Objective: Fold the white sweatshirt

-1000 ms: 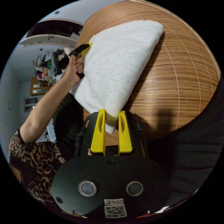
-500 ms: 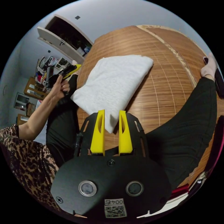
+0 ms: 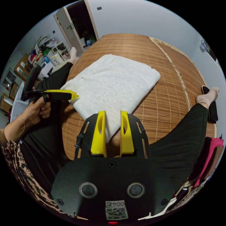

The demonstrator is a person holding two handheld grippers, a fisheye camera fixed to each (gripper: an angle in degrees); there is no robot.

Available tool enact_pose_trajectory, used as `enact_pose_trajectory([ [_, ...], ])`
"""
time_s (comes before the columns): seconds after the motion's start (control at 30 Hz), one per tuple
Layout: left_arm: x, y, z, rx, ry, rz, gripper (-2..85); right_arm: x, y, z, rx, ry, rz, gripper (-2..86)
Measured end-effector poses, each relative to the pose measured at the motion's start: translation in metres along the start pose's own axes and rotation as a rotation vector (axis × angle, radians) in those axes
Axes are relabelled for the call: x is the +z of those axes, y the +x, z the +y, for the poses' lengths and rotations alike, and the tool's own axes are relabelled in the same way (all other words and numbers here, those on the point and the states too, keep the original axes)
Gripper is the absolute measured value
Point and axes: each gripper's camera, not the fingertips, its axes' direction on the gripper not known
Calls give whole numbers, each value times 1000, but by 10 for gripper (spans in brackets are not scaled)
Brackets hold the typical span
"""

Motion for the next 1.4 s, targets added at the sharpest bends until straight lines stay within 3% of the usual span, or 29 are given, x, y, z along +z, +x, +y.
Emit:
enact_pose_trajectory([
  [0.27,27,23,4,70,-40,-157,94,23,-18,-4,-61,-87,74,103],
  [0.43,15,4,16,12,-3,7,117,-6,17,8,69,30,-117,106],
  [0.5,-3,-1,31,20,91,89,125,-30,38,23,142,153,-233,119],
  [0.63,-30,-5,53,60,225,177,134,-41,77,38,299,205,-381,150],
  [0.97,-83,-11,87,167,412,420,144,-35,122,32,451,47,-547,215],
  [1.23,-59,-37,60,108,311,530,154,-34,130,16,418,-144,-582,159],
  [1.4,-47,-70,61,-79,248,693,183,-52,140,10,396,-185,-742,100],
])
